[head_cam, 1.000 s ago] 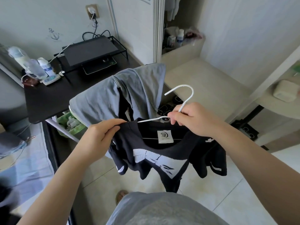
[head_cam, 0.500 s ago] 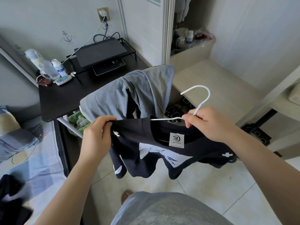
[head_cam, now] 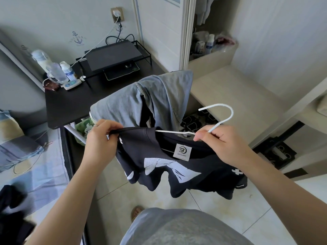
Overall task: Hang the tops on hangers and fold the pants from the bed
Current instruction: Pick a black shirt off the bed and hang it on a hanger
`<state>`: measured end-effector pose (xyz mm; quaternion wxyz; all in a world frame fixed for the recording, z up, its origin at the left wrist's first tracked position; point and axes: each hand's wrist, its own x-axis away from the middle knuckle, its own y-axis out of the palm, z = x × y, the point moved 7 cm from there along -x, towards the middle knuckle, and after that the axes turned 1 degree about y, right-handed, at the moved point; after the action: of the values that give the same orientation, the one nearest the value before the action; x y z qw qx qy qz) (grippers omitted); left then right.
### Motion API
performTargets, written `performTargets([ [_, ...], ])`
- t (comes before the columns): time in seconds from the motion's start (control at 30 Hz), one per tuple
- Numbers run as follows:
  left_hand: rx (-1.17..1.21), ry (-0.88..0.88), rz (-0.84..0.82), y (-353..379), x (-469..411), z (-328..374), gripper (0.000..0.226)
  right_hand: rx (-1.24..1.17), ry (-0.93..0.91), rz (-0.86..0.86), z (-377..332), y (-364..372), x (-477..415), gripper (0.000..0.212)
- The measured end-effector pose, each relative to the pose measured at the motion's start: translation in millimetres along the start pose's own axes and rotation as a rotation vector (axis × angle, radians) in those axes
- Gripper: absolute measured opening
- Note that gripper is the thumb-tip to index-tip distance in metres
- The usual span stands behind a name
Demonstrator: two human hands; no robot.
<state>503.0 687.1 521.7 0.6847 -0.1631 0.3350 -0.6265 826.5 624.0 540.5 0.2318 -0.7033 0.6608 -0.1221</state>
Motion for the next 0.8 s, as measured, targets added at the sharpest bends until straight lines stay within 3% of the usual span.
performTargets([
  [0.1, -0.087, 0.086, -0.209, 8.9, -2.4, 14.1, 0.047, 0.016, 0.005, -0.018, -2.1, 4.1, 1.0, 0.029],
  [0.2, 0.008, 0.039, -0.561, 27.3, 7.3, 24.5, 0.007, 0.047, 0.001, -0.049, -4.6, 8.3, 1.2, 0.027],
  [0.27, 0.114, -0.025, -0.704, 37.6, 14.8, 28.9, 0.030, 0.056, -0.019, -0.062, -8.1, 10.9, 0.8, 0.027],
  [0.37, 0.210, -0.092, -0.772, 44.6, 17.5, 36.1, 0.049, 0.057, -0.029, -0.085, -10.5, 13.8, 0.9, 0.030],
  [0.6, 0.202, -0.166, -0.939, 52.2, 28.3, 36.0, 0.021, 0.129, -0.057, -0.124, -6.8, 13.4, 9.2, 0.032],
  [0.8, 0.037, -0.034, -0.879, 51.8, 24.7, 40.9, 0.016, 0.147, -0.111, -0.115, -3.4, 18.6, 14.0, 0.047],
])
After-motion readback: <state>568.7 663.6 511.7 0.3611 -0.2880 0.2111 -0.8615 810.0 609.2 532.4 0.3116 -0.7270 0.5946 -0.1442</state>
